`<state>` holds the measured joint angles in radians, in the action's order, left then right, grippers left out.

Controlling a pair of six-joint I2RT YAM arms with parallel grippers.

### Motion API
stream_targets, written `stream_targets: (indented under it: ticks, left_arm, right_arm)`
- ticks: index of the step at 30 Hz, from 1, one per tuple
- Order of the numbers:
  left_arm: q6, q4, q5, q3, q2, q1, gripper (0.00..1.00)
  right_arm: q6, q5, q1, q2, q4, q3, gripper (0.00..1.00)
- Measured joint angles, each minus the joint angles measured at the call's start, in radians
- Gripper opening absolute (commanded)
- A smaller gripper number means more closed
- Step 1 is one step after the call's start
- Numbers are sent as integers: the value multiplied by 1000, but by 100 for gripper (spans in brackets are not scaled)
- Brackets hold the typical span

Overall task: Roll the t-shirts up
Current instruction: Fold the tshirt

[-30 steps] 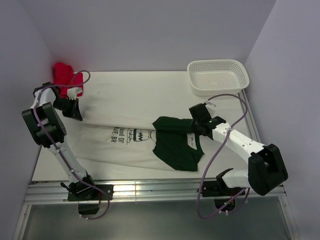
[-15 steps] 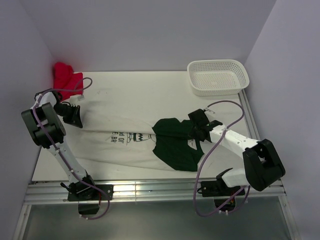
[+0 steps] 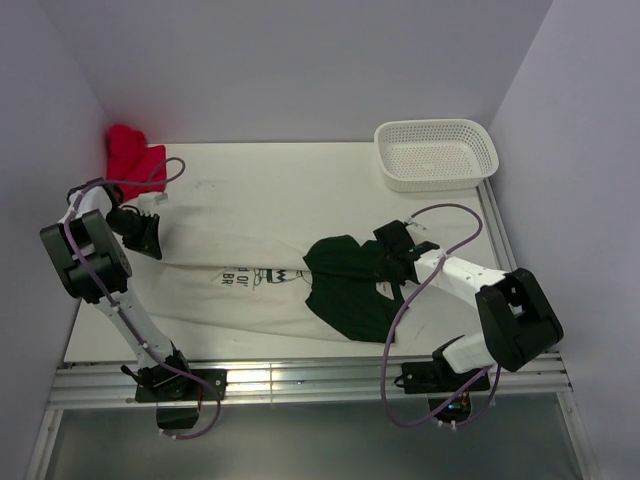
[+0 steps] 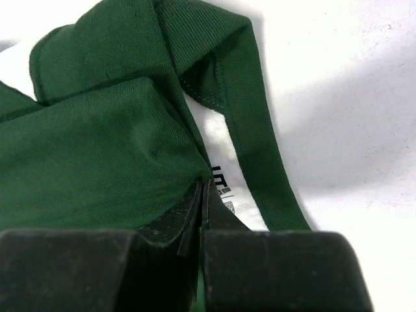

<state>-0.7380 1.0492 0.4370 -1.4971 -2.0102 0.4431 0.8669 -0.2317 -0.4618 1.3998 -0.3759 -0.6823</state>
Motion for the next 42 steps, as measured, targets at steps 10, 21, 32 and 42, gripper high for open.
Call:
stream_targets:
  ticks: [10,21,32,42]
  left_arm:
    - [-6,-33,-60,40,6,5,46]
    - [-2,9,-58,-102,17,21,50]
    - [-2,37,-56,-141,27,32,50]
    - [-2,55,-48,-143,28,32,51]
  right_arm:
    - [1,9,8,5,17,16,27]
    - [-29,10,21,-174,-76,9,52]
    - [-98,25,65,-5,-84,-220,49]
    - [-133,41,90,143,-82,-281,47]
